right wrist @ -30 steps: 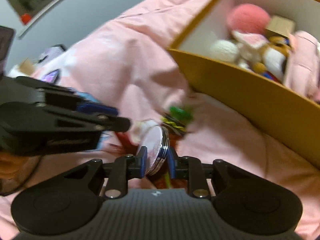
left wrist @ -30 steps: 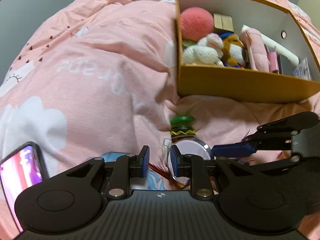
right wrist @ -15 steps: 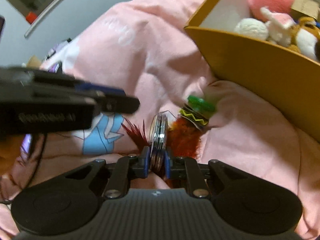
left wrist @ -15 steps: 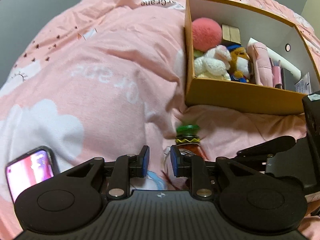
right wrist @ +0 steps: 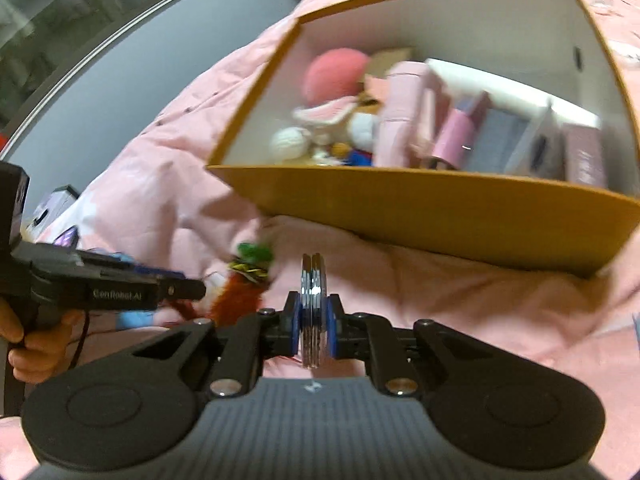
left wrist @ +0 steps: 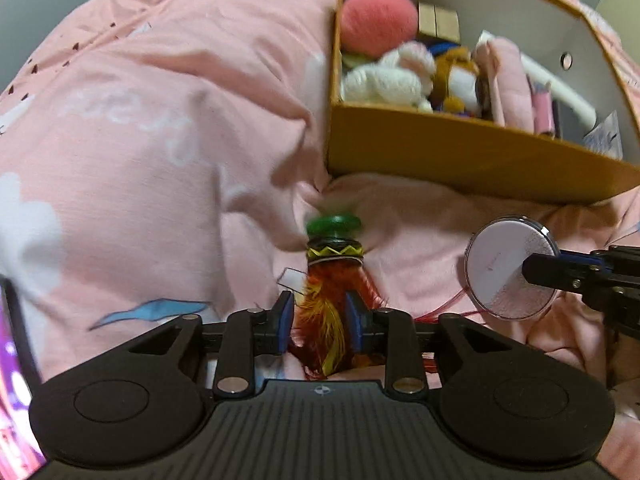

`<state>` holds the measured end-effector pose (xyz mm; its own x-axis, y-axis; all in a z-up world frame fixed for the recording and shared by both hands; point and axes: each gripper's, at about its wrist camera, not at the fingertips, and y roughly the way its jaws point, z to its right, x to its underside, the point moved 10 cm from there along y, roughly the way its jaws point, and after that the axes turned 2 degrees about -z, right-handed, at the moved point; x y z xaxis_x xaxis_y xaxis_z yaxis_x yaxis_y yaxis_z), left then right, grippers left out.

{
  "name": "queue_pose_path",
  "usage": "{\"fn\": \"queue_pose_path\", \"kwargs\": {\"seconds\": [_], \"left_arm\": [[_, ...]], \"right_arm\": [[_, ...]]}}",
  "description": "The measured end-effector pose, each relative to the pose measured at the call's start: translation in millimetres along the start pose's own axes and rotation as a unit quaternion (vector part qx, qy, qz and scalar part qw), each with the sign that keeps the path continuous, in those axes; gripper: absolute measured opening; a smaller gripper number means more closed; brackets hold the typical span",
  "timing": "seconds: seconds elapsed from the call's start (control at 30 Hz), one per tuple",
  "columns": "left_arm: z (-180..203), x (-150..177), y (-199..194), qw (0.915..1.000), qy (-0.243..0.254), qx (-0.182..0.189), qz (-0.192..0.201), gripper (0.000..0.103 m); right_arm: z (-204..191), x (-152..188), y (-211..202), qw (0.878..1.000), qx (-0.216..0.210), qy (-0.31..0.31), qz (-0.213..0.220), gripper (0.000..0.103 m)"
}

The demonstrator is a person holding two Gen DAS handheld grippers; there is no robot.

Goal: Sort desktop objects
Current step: 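Grasp the round compact mirror with the right gripper while the left gripper grasps the feather toy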

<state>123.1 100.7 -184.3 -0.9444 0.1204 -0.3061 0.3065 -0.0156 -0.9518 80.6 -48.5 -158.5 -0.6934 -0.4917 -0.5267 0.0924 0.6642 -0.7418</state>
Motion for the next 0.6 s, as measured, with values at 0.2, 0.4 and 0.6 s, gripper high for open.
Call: {"fn": "queue_pose_path", "kwargs": {"seconds": [0.2,0.4,0.6], "left_arm": [[8,9,25,0.9986,-0.017,0.022,-0.045,0.051],[12,17,48,0.9968,-0.019,0.013,-0.076,0.040],[7,18,36,0.9972,-0.039,0.033,-0.054,0.005]], "right_arm": [[-10,8,10,1.000,-0.003,-0.016,-0.010,0.014],[-5,14,9,1.000,0.007,-0.002,-0.017,0.014],[1,15,0,1.000,0.017,0.013,-0.017,0.014]]}}
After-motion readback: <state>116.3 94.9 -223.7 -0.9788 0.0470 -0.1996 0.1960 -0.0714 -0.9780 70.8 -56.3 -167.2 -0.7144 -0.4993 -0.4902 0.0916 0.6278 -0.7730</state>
